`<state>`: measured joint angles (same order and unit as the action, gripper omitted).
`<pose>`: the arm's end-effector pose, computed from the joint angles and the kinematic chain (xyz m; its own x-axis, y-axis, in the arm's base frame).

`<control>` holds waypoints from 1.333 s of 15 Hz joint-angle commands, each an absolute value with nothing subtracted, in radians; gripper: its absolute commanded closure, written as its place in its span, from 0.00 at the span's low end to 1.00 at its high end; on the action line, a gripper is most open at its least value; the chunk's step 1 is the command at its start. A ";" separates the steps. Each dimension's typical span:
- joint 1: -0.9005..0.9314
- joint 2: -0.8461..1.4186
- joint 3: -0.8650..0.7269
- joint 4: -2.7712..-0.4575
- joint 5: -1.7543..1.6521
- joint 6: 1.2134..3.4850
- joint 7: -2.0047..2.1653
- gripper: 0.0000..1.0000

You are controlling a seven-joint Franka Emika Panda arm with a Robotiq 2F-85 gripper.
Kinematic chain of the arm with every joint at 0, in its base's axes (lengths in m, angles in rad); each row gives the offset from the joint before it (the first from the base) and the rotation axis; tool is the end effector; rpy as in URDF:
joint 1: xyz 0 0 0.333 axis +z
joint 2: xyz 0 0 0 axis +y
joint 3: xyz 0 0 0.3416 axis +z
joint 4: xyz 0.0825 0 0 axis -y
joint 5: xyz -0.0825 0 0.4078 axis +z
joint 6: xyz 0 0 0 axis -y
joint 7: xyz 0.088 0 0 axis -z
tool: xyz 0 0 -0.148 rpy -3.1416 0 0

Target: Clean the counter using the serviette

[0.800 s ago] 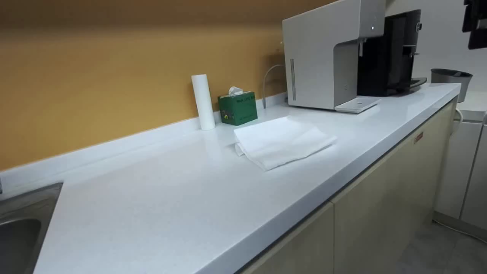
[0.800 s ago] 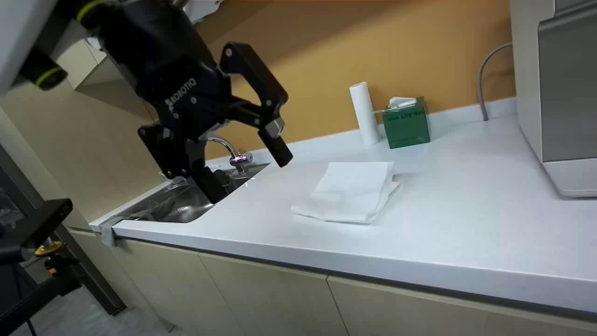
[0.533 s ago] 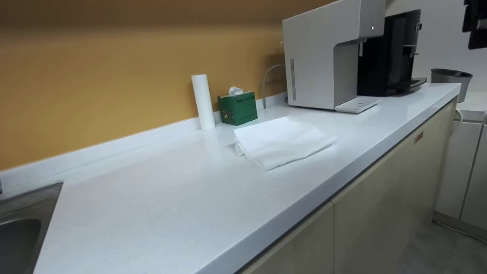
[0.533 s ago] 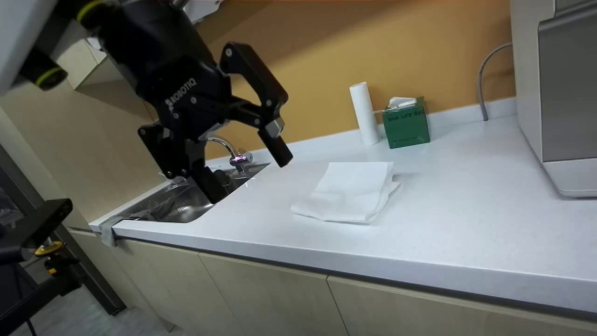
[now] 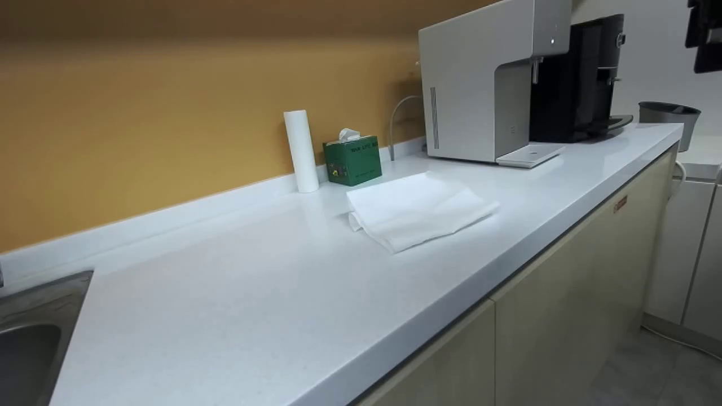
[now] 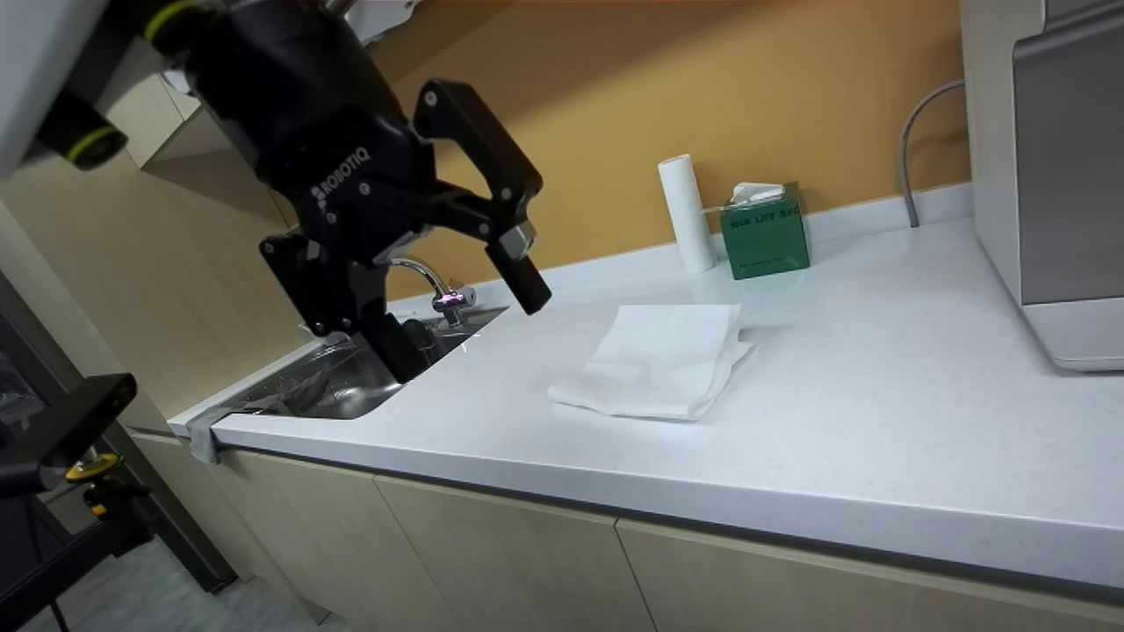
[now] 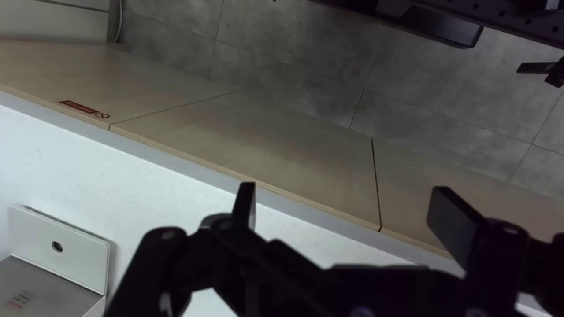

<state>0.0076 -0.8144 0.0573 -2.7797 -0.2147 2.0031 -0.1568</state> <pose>0.3113 -0.0032 0.4049 0.9582 0.2857 -0.0130 0.2805 -0.9299 0.2380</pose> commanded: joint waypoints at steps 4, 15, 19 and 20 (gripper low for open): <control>0.010 -0.757 0.061 -2.748 -0.238 2.026 -0.113 0.00; 0.009 -0.465 0.048 -2.566 -0.273 2.136 -0.148 0.00; 0.012 -0.469 0.047 -2.574 -0.272 2.137 -0.149 0.00; -0.006 -0.462 0.059 -2.570 -0.299 2.144 -0.108 0.00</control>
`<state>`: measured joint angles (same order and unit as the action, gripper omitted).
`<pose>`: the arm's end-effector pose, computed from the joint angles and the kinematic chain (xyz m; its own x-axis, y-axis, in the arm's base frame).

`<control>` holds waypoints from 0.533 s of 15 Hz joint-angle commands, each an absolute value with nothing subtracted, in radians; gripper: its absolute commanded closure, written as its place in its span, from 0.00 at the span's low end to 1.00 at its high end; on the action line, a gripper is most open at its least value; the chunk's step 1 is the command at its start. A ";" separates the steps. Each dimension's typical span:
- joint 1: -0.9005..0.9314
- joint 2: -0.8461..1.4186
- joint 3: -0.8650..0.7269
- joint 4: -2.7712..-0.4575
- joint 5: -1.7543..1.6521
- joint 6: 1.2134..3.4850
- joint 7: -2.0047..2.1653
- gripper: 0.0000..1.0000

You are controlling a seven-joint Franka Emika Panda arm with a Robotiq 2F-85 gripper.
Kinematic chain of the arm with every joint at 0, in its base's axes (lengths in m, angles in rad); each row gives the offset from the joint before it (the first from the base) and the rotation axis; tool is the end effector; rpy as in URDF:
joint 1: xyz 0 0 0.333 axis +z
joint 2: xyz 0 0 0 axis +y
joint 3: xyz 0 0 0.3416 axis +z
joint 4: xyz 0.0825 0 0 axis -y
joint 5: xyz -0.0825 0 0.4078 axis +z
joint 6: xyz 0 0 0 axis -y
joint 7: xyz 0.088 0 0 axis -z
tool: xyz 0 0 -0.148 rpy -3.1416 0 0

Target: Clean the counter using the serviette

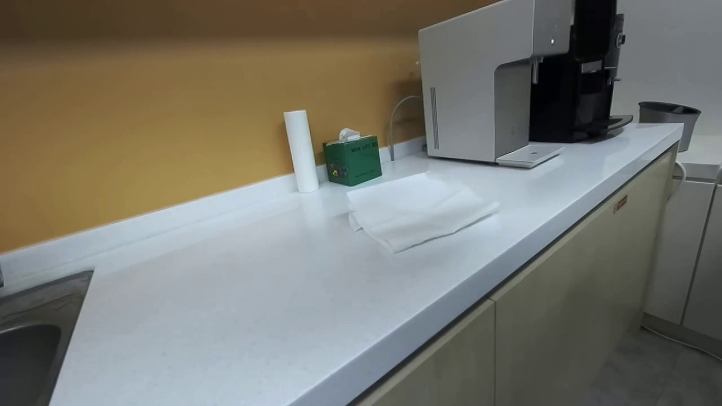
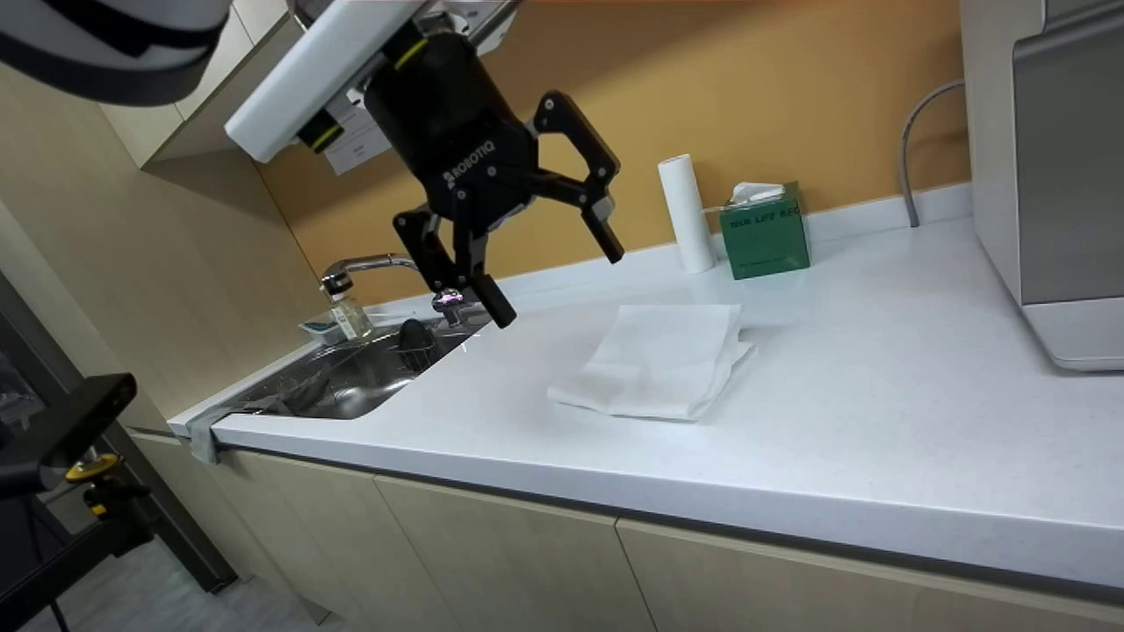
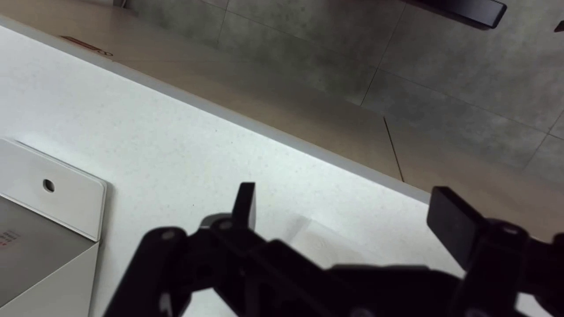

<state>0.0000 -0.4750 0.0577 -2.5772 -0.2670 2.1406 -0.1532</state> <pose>0.4060 0.0022 0.3971 0.9416 0.3361 -0.0213 0.3304 -0.9095 0.2524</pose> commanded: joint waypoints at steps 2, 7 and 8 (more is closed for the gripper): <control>-0.027 -0.420 0.053 -2.550 -0.304 2.182 -0.062 0.00; -0.061 -0.247 0.076 -2.515 -0.302 2.455 0.113 0.00; -0.062 -0.206 0.088 -2.509 -0.309 2.521 0.158 0.00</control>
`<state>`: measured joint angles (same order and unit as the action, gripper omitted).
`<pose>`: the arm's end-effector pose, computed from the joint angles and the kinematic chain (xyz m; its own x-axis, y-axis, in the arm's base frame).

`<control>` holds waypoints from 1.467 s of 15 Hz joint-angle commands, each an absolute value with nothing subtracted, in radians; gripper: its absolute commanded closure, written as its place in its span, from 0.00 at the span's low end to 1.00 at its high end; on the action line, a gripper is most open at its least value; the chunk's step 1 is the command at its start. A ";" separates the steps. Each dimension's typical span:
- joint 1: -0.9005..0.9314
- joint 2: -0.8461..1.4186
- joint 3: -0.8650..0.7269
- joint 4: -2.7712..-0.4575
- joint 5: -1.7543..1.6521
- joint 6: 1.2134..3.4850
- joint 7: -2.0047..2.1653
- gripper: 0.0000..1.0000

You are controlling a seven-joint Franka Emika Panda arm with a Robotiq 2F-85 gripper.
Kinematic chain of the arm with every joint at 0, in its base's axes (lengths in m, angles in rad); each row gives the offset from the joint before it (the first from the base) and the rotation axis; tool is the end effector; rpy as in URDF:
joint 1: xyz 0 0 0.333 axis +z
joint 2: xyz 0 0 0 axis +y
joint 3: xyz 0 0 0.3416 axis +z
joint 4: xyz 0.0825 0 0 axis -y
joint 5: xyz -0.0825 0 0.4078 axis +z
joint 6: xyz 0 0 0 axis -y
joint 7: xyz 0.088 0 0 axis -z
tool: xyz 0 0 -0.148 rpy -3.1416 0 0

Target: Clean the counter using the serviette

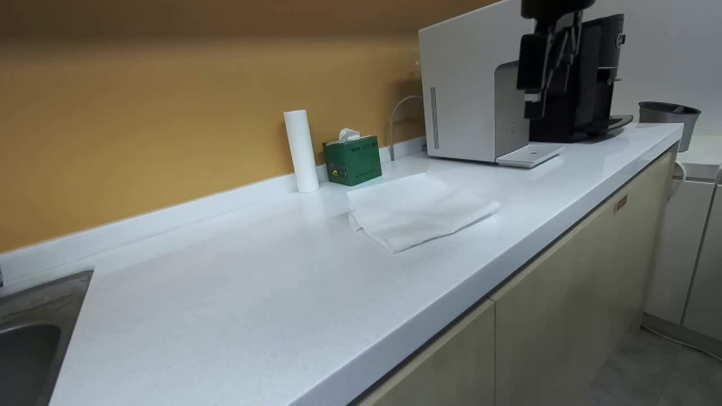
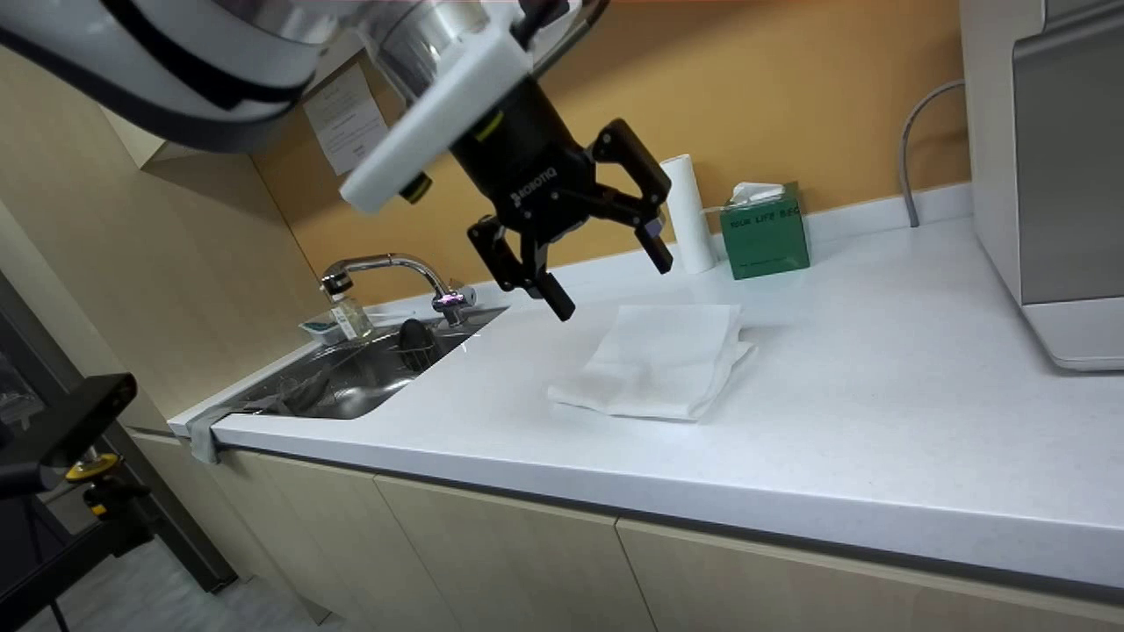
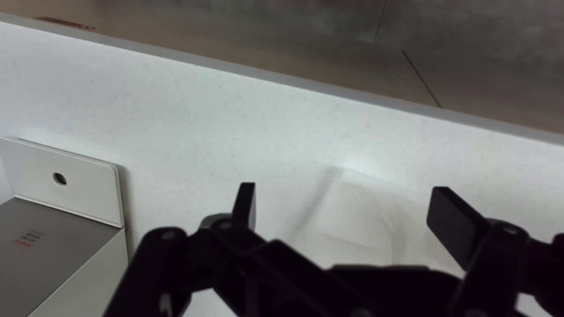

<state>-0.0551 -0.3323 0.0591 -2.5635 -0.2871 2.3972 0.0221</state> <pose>0.4514 -0.0091 0.3675 0.9713 0.1906 0.1422 0.1531 -0.9589 0.2389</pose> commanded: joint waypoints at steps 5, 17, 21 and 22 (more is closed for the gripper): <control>-0.054 -0.009 0.122 -2.439 -0.386 2.702 0.352 0.00; 0.052 0.284 0.068 -2.149 -0.165 2.533 0.175 0.00; 0.063 0.329 0.061 -2.084 -0.109 2.472 0.115 0.00; 0.066 0.339 0.057 -2.072 -0.110 2.464 0.115 0.00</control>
<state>0.0520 0.3022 0.0701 -2.1377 -0.1324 2.5156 0.1359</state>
